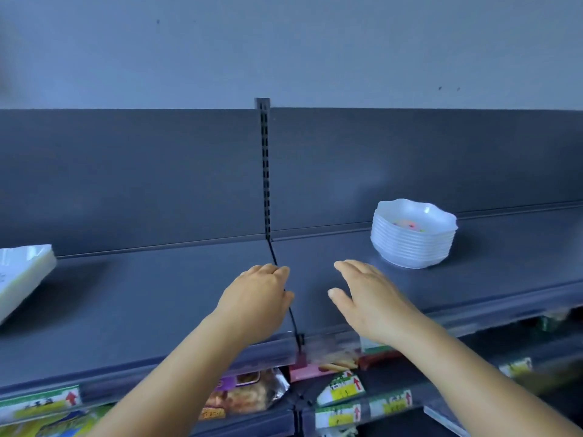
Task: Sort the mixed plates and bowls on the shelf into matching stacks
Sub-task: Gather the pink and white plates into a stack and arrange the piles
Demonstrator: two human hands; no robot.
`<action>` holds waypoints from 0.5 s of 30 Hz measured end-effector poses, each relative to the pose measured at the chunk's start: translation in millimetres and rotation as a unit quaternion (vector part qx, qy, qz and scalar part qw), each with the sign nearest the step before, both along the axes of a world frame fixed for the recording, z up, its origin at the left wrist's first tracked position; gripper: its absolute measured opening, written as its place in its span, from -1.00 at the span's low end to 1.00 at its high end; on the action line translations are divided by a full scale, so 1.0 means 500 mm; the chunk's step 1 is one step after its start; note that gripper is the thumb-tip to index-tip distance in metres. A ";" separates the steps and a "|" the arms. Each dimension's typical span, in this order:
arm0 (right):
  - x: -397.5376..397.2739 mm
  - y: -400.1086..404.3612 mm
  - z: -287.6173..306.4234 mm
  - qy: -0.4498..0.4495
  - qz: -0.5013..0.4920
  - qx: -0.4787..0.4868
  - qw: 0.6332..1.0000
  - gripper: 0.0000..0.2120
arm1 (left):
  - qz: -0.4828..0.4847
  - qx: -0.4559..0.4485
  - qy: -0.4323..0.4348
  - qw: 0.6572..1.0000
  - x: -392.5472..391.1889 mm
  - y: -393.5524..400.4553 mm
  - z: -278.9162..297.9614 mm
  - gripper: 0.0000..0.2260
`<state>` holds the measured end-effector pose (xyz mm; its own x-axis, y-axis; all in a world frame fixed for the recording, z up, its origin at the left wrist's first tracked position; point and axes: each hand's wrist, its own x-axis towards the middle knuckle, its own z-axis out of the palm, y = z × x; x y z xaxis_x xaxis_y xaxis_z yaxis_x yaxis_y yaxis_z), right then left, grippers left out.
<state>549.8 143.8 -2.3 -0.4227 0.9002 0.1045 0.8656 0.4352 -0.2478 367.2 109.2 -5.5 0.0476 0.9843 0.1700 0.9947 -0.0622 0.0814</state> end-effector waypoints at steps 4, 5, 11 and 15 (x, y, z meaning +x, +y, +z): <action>0.104 0.034 0.008 0.005 -0.022 0.002 1.000 -0.46 | -0.006 0.001 -0.006 1.000 0.095 0.049 0.008 -0.64; 0.128 0.043 0.011 0.007 -0.028 0.004 1.000 -0.46 | -0.009 0.000 -0.007 1.000 0.116 0.062 0.011 -0.64; 0.242 0.106 0.021 0.028 -0.095 0.015 0.995 -0.52 | -0.024 -0.028 -0.025 0.999 0.212 0.154 0.020 -0.60; 0.292 0.161 0.019 0.054 -0.139 0.022 0.989 -0.56 | -0.027 -0.044 -0.061 0.997 0.255 0.233 0.015 -0.61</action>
